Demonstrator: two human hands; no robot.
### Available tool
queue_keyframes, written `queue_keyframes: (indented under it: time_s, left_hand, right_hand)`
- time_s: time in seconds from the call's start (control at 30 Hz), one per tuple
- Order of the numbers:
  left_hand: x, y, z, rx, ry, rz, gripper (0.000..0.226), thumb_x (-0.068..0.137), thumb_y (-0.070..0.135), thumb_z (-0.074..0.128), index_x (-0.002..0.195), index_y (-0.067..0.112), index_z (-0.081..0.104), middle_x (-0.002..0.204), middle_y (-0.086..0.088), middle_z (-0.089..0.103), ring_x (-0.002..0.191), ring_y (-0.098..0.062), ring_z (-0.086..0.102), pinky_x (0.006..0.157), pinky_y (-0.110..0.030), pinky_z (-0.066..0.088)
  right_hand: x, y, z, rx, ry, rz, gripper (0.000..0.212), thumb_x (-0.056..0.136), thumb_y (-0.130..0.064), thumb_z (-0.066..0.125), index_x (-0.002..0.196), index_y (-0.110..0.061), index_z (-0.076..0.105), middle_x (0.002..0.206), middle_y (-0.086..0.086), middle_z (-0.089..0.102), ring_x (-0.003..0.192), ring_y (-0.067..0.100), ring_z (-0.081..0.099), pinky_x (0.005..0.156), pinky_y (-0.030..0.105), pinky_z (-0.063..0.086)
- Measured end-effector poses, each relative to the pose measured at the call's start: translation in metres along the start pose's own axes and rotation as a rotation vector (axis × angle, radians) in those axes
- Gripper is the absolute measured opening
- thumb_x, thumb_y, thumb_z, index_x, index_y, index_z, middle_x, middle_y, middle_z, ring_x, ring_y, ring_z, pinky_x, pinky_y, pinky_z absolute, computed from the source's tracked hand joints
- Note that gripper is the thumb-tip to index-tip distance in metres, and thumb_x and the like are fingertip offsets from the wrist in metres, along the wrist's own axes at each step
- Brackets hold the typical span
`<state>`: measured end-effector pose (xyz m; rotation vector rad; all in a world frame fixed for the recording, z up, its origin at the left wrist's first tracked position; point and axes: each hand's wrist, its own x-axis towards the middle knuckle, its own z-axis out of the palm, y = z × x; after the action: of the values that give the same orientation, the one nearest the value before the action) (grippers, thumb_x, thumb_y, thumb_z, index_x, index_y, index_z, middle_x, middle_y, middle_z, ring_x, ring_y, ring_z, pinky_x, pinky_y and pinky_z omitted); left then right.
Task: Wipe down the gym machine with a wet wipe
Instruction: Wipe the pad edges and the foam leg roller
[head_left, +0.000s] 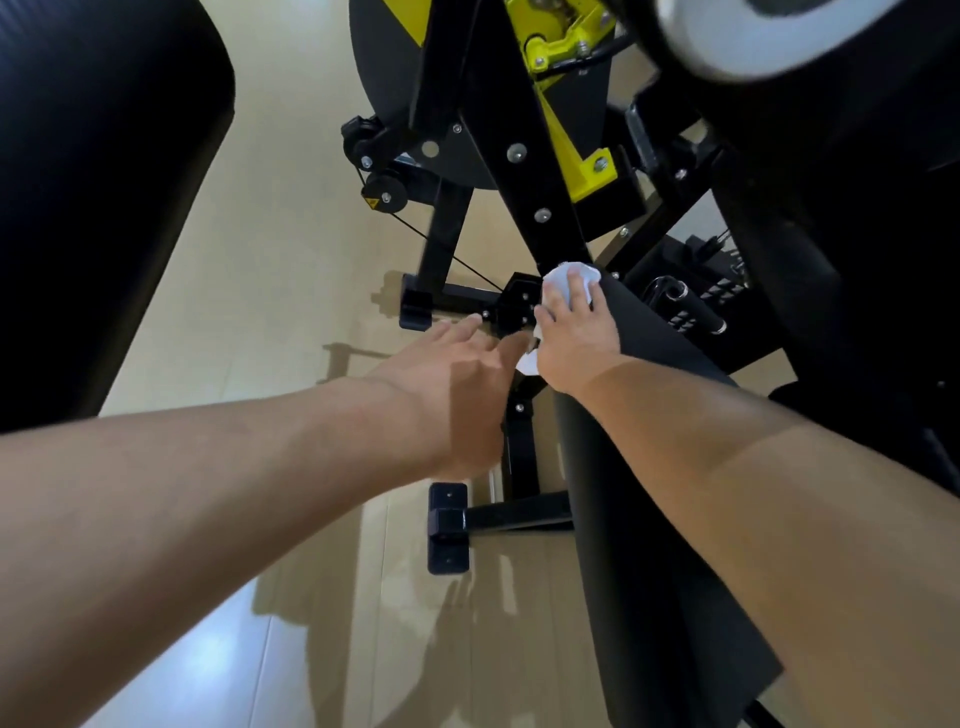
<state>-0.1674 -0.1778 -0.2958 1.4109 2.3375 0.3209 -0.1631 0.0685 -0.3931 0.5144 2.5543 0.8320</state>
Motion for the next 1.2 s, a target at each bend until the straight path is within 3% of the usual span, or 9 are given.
queue_keyframes:
  time_s: [0.13,0.23,0.3,0.43,0.57,0.8,0.9,1.07,1.2]
  left_hand:
    - [-0.001,0.003,-0.004,-0.025,-0.022,0.006,0.084,0.097,0.029,0.059,0.160,0.018,0.004,0.161,-0.011,0.032,0.157,-0.023,0.001,0.127,-0.039,0.006]
    - [0.000,0.005,-0.004,-0.040,-0.016,0.009,0.080,0.096,0.028,0.059,0.159,0.018,0.010,0.158,-0.010,0.036,0.157,-0.024,0.004,0.126,-0.040,0.007]
    - [0.001,0.005,-0.003,-0.033,0.002,0.009,0.079,0.095,0.026,0.060,0.158,0.018,0.013,0.155,-0.009,0.040,0.156,-0.025,0.006,0.126,-0.040,0.008]
    - [0.003,0.006,-0.003,-0.013,-0.015,0.016,0.076,0.096,0.027,0.059,0.158,0.017,0.015,0.153,-0.009,0.042,0.156,-0.025,0.008,0.126,-0.040,0.010]
    - [-0.001,0.013,0.003,0.024,-0.055,0.042,0.074,0.094,0.030,0.060,0.156,0.017,0.022,0.155,-0.009,0.041,0.152,-0.029,0.021,0.124,-0.043,0.022]
    - [-0.006,0.016,0.002,0.088,-0.084,0.074,0.070,0.096,0.035,0.058,0.155,0.016,0.025,0.153,-0.007,0.042,0.149,-0.028,0.026,0.121,-0.042,0.026]
    - [-0.001,0.013,0.007,0.101,-0.084,0.095,0.071,0.094,0.033,0.058,0.155,0.014,0.026,0.153,-0.008,0.043,0.151,-0.027,0.024,0.125,-0.043,0.020]
    - [0.000,0.012,0.012,0.129,-0.088,0.105,0.067,0.093,0.037,0.058,0.151,0.016,0.032,0.144,-0.008,0.052,0.143,-0.025,0.037,0.122,-0.041,0.027]
    - [-0.001,0.012,0.014,0.127,-0.109,0.078,0.068,0.093,0.037,0.059,0.151,0.017,0.031,0.145,-0.007,0.050,0.146,-0.026,0.033,0.122,-0.041,0.026]
  right_hand:
    - [-0.038,0.001,0.007,0.013,-0.007,-0.101,0.060,0.103,-0.035,0.039,0.158,-0.015,0.027,0.169,0.013,-0.008,0.154,0.040,-0.014,0.125,0.057,0.002]
    - [-0.036,0.015,0.009,0.271,-0.108,0.133,0.077,0.102,-0.037,0.046,0.163,-0.024,0.000,0.167,0.011,-0.020,0.153,0.046,-0.008,0.121,0.058,0.019]
    - [-0.018,0.024,0.011,0.477,-0.170,0.250,0.076,0.097,-0.040,0.052,0.161,-0.033,0.012,0.166,0.013,-0.022,0.153,0.045,-0.006,0.117,0.060,0.027]
    - [-0.026,0.015,0.017,0.553,-0.047,0.268,0.076,0.102,-0.040,0.044,0.163,-0.016,0.004,0.167,0.020,-0.013,0.154,0.044,-0.004,0.125,0.053,0.012]
    - [-0.112,-0.012,0.027,0.308,0.123,0.104,0.079,0.102,-0.040,0.039,0.161,-0.007,-0.003,0.168,0.018,-0.011,0.153,0.044,-0.010,0.126,0.052,0.002]
    - [-0.134,0.015,0.030,0.161,0.029,-0.141,0.069,0.102,-0.040,0.042,0.161,-0.012,0.018,0.168,0.017,-0.012,0.154,0.042,-0.010,0.125,0.053,0.009]
    - [-0.076,0.016,0.007,0.485,-0.180,0.243,0.089,0.097,-0.038,0.055,0.162,-0.019,-0.002,0.166,0.015,-0.023,0.155,0.036,-0.011,0.121,0.052,0.024]
    - [-0.116,-0.007,0.024,0.269,0.000,0.079,0.081,0.104,-0.040,0.033,0.158,-0.005,-0.016,0.166,0.016,-0.023,0.152,0.043,-0.018,0.126,0.051,0.000]
    - [-0.104,0.016,0.019,0.229,-0.059,-0.037,0.082,0.104,-0.050,0.033,0.159,-0.015,-0.017,0.166,0.005,-0.028,0.153,0.033,-0.024,0.126,0.044,-0.003]
